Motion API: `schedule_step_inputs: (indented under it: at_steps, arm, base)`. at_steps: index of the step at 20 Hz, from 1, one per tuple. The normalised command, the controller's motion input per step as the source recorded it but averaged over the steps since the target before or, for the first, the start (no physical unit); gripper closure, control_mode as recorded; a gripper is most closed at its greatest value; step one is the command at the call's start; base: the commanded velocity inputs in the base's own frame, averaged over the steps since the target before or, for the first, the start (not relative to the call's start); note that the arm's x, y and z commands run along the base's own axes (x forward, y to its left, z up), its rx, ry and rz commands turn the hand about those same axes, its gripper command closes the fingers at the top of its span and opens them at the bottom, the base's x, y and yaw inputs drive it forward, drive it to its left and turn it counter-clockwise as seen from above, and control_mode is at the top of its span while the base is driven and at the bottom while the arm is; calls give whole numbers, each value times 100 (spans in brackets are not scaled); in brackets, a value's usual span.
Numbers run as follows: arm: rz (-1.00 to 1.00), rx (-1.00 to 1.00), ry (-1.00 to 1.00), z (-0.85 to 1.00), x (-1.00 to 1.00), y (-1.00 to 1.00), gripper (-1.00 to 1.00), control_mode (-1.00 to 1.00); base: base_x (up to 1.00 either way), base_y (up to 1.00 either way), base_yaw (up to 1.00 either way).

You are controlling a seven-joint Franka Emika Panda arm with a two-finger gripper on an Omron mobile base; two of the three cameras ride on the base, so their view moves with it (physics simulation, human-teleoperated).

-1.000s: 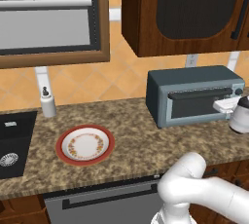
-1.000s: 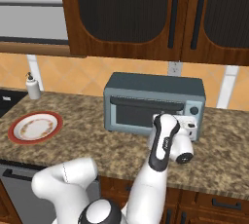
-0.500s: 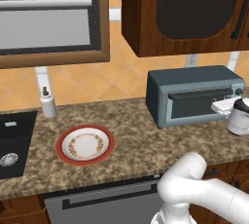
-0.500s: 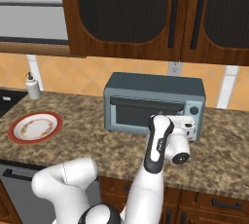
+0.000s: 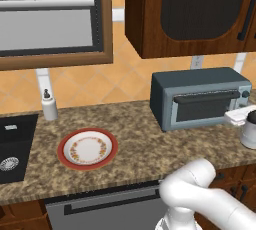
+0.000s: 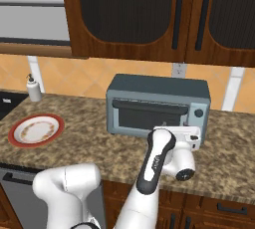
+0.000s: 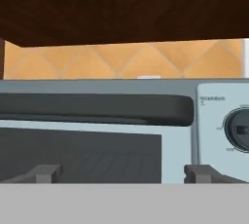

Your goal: Pick up the kebab skewer and baguette bread, and place them inside the toaster oven. Close the toaster oven door and start by setting the timer.

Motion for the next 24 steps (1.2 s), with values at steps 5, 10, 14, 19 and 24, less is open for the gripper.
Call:
schedule_step_inputs:
  at_steps: [5, 10, 14, 19, 24]
  arm:
    - [0, 0, 0, 0, -42, -38, -100, -100]
    - [0, 0, 0, 0, -10, -51, -100, -100]
    - [-1, 0, -3, -16, -9, -23, -100, -100]
    - [-4, 0, -6, -35, 0, -2, -100, -100]
    - [0, -6, -5, -20, 10, -1, -100, -100]
  base:
    - [0, 0, 0]
    - [0, 0, 0]
    - [0, 0, 0]
    - [0, 0, 0]
    - [0, 0, 0]
